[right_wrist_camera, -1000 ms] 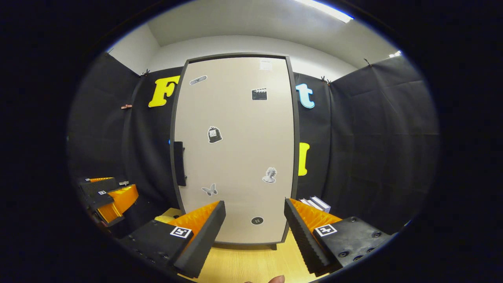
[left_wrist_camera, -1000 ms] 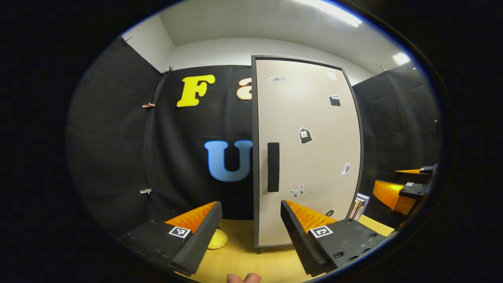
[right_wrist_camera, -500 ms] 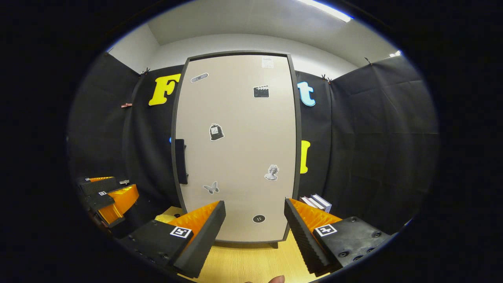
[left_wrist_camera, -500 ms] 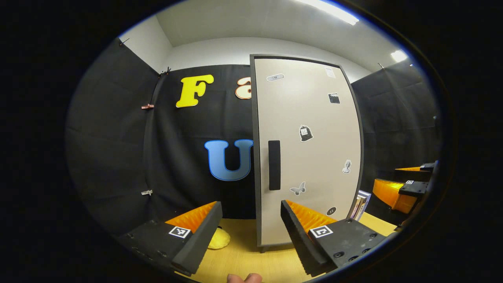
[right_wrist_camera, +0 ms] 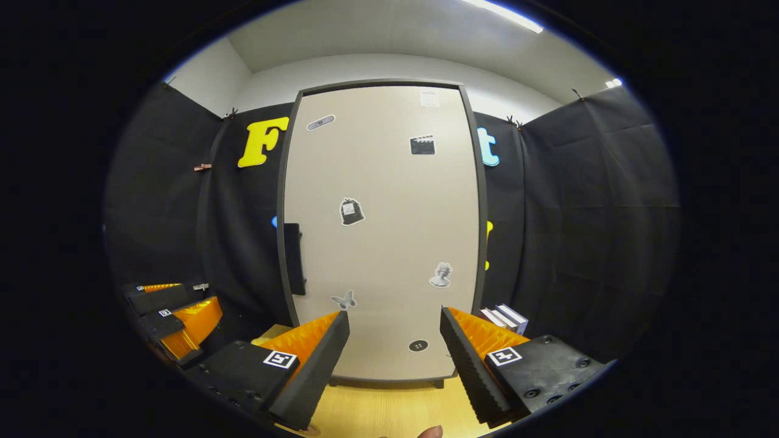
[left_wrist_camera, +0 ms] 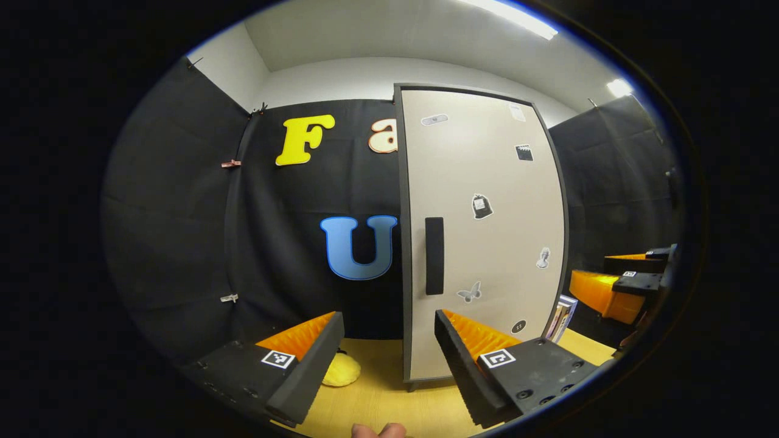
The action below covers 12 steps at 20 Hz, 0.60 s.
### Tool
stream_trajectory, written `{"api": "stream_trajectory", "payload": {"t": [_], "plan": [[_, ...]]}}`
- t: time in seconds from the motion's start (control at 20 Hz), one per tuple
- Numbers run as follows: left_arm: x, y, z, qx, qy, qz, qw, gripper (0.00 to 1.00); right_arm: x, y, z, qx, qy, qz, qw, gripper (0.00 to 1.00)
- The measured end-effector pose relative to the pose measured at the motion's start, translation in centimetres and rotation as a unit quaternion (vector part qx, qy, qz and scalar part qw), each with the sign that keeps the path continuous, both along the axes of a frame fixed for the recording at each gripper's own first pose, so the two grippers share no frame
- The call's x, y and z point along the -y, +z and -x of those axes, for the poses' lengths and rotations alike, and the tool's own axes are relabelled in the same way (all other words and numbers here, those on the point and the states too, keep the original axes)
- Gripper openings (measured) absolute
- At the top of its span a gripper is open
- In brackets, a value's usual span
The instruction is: Open the cabinet door with the right hand, grasp the bottle in the cabinet with the left hand and place it on the coaster, then close the cabinet door with the right hand.
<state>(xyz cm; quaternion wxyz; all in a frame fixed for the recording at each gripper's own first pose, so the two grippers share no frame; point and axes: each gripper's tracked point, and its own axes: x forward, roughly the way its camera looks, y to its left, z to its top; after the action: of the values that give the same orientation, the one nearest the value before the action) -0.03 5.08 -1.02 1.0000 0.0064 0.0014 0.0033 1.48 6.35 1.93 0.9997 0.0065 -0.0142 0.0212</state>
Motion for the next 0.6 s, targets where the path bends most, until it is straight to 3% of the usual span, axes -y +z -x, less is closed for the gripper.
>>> {"api": "stream_trajectory", "payload": {"t": [0.6], "plan": [[-5.2, -1.5, -0.7, -0.006, 0.034, -0.02, 0.999, 0.94, -12.1, 1.9, -9.3, 0.017, 0.06, -0.014, 0.998, 0.97]]}}
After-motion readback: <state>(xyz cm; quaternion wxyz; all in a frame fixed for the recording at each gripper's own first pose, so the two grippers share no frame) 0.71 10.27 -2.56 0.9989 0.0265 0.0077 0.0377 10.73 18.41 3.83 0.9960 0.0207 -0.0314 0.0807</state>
